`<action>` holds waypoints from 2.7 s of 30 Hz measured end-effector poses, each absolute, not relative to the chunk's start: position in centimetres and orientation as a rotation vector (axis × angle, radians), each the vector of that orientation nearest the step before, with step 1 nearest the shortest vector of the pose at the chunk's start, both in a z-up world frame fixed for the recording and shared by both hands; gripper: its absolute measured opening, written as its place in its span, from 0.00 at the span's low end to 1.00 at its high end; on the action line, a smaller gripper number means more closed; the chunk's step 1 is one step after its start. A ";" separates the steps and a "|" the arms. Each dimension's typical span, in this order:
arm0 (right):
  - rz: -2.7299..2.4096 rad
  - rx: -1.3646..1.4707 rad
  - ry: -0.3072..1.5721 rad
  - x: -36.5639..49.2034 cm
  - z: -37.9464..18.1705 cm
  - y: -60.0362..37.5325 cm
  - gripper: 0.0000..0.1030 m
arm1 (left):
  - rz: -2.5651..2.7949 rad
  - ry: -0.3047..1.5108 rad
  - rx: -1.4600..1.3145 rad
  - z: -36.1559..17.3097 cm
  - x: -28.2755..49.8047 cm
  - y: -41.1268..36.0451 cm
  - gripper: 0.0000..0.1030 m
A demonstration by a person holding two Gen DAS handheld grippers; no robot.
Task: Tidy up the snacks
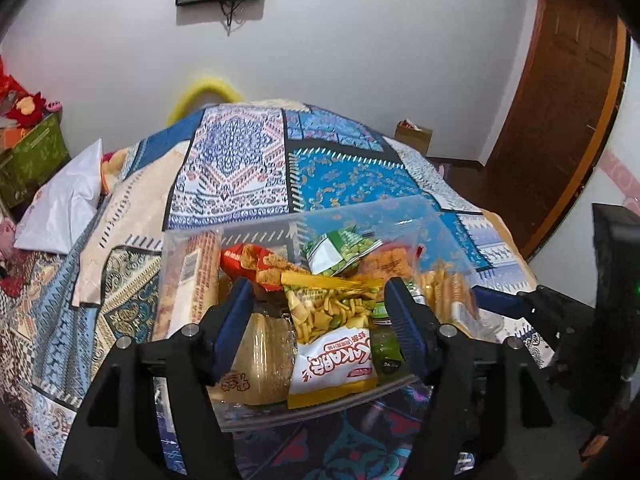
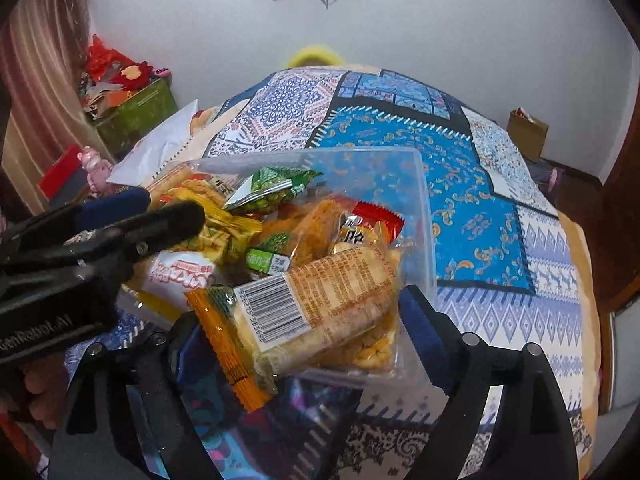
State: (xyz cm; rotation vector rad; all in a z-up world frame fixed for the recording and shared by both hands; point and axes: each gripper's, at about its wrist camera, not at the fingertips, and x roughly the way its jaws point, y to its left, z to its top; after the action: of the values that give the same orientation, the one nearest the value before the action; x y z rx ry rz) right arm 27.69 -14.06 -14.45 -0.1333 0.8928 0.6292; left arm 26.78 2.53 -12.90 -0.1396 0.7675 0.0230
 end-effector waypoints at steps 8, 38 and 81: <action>0.627 -0.099 0.882 27.4 -13.3 -14.5 0.85 | 0.033 0.718 -0.143 -10.2 24.2 3.6 0.65; 0.628 0.002 0.452 13.5 1.2 -20.1 1.00 | 0.018 0.300 -0.090 2.4 6.8 1.8 0.87; 0.601 0.005 0.409 9.3 0.9 -21.1 1.00 | -0.006 0.347 -0.127 0.8 4.8 1.8 0.97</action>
State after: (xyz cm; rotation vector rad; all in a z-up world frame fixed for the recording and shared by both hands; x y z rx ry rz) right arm 9.32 -21.09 0.92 0.0046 0.4092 0.6010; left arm 4.77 1.80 0.82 -0.1270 0.3471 -0.0060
